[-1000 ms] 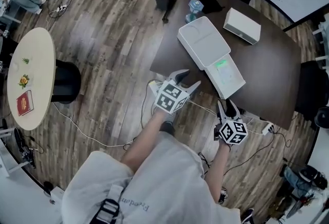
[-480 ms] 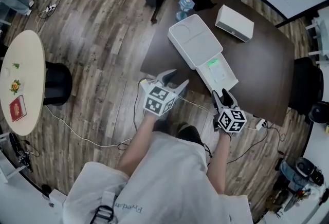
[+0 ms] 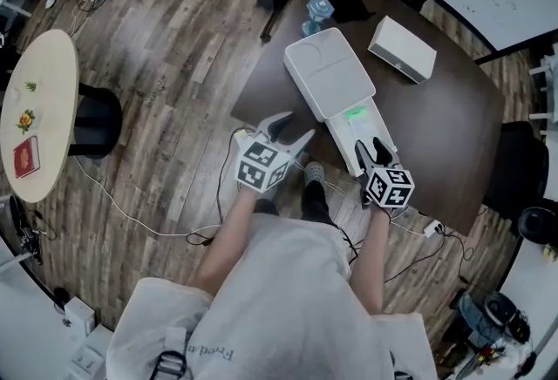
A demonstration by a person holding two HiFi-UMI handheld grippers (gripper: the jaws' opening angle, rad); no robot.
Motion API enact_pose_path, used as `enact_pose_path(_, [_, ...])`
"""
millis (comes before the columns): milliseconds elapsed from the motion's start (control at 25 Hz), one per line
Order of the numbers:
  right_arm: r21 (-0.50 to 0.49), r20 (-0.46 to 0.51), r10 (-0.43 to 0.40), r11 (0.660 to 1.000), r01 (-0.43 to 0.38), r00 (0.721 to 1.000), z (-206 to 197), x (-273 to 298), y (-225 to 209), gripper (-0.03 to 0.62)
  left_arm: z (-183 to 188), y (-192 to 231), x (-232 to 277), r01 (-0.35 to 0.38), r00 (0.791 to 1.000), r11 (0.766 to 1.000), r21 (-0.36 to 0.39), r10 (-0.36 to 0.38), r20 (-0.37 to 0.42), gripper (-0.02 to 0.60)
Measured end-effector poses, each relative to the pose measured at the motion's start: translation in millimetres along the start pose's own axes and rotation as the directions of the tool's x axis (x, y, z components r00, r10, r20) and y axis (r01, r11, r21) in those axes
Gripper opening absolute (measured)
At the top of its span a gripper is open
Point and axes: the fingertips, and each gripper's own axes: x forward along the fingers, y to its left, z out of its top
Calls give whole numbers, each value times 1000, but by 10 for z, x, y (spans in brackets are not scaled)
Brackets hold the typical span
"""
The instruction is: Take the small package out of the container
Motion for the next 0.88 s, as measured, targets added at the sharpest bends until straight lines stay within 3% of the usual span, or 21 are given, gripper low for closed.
enact_pose_path(240, [-65,-116,52,996,-60,992,-99,252,-249,234,26,-112,248,-64,998,998,-6,64,-4,215])
enact_pose_path(480, [-224,-275,14,971,-79,961,-299,516,-528,239,15,-318,472,-99,995,995,20,99,-6,215])
enact_pose_path(880, [-226,-369,76,959,-169,926,-510,838,-675,318,-22,-256,523,-243,970,970,-22,244,20,215])
